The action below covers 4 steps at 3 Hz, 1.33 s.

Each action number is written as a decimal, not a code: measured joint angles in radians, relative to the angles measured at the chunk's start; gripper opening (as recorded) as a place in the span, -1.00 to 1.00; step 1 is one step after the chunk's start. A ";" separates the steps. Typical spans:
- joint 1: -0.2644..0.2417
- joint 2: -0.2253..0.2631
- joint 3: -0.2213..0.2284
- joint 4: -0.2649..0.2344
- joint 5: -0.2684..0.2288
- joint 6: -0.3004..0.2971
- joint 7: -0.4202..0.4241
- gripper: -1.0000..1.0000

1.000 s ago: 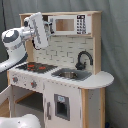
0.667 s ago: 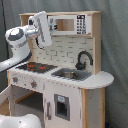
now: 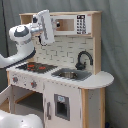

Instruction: Play with the kitchen

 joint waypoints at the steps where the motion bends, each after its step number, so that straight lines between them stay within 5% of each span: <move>1: -0.037 0.050 0.044 0.061 0.000 0.030 -0.001 -1.00; 2: -0.080 0.084 0.082 0.080 0.000 0.108 -0.001 -1.00; 4: -0.175 0.146 0.186 0.220 0.000 0.150 -0.013 -1.00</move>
